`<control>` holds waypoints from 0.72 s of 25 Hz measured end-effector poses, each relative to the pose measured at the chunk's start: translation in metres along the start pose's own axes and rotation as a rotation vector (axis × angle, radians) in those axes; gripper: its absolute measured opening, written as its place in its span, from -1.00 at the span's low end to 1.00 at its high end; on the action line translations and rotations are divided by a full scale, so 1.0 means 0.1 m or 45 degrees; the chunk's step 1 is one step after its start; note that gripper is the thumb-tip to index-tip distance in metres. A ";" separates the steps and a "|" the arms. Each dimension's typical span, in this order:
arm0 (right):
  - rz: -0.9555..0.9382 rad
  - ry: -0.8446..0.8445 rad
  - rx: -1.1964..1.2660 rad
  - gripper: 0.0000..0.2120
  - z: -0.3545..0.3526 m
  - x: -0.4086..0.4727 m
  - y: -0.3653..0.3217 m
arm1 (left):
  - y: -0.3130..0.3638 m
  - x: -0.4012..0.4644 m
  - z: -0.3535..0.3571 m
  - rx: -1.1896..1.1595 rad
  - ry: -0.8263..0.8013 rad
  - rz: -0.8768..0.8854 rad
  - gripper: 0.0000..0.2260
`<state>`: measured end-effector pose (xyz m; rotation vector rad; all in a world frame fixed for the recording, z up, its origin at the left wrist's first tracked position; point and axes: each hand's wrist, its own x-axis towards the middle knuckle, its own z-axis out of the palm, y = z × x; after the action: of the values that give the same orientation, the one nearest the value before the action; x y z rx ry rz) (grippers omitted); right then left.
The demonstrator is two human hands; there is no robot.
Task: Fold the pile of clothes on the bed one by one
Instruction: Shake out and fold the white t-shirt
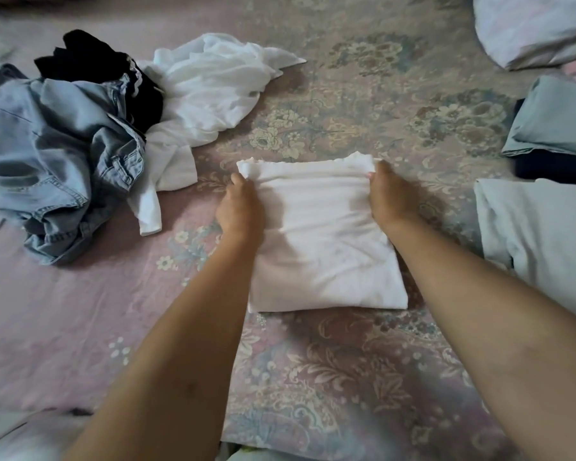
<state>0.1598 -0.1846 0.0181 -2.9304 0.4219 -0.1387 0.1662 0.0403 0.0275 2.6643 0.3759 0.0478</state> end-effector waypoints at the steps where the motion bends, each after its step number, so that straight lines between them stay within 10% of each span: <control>1: -0.021 0.015 -0.048 -0.68 -0.04 -0.01 -0.02 | 0.03 0.00 -0.06 0.038 -0.006 0.005 -0.71; 5: -0.438 0.255 0.102 -0.62 -0.24 -0.34 -0.11 | 0.02 -0.26 -0.19 0.078 0.110 0.647 -0.46; 7: -0.575 -0.038 0.204 -0.52 -0.24 -0.82 -0.07 | -0.17 -0.68 -0.08 0.011 -0.155 0.922 -0.37; 10: -0.647 -0.383 -0.039 -0.30 -0.03 -1.29 0.15 | -0.61 -1.16 0.16 0.259 -0.241 0.934 -0.31; 18: -1.110 -0.213 -0.241 -0.27 -0.19 -1.50 0.73 | -0.94 -1.10 -0.08 0.350 -0.168 1.437 -0.33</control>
<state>-0.0053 -0.2140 0.0128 -3.0416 -0.9223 0.0425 0.0359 0.0956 -0.0034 2.7464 -1.2477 0.1689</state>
